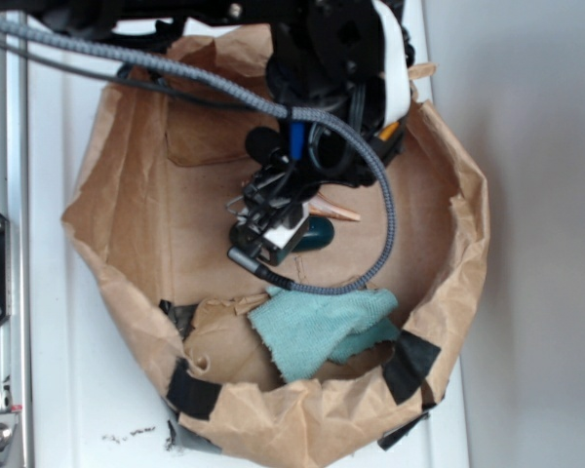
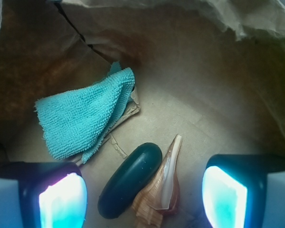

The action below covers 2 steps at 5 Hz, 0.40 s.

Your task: Grab the shell.

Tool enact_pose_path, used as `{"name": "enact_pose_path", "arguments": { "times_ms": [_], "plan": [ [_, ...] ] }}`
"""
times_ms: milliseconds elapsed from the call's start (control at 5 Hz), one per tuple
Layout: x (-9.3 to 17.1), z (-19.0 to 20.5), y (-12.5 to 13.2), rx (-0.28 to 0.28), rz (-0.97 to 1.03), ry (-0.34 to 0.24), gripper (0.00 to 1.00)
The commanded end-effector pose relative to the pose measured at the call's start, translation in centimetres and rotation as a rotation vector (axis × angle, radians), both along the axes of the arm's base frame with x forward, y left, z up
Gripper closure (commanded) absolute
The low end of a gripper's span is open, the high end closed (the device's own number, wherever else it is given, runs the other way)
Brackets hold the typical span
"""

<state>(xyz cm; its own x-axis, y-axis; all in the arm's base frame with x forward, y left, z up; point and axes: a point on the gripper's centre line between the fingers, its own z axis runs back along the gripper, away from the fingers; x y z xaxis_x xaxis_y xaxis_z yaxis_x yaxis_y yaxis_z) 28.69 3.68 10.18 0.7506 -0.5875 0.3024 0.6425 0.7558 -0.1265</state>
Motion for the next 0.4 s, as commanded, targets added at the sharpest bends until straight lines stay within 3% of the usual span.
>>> {"name": "enact_pose_path", "arguments": {
  "times_ms": [0,200],
  "plan": [
    [2.12,-0.41,0.49,0.044,-0.011,-0.109,0.00],
    [2.17,-0.33,0.87,0.060,-0.061,-0.147,0.00]
  ]
}}
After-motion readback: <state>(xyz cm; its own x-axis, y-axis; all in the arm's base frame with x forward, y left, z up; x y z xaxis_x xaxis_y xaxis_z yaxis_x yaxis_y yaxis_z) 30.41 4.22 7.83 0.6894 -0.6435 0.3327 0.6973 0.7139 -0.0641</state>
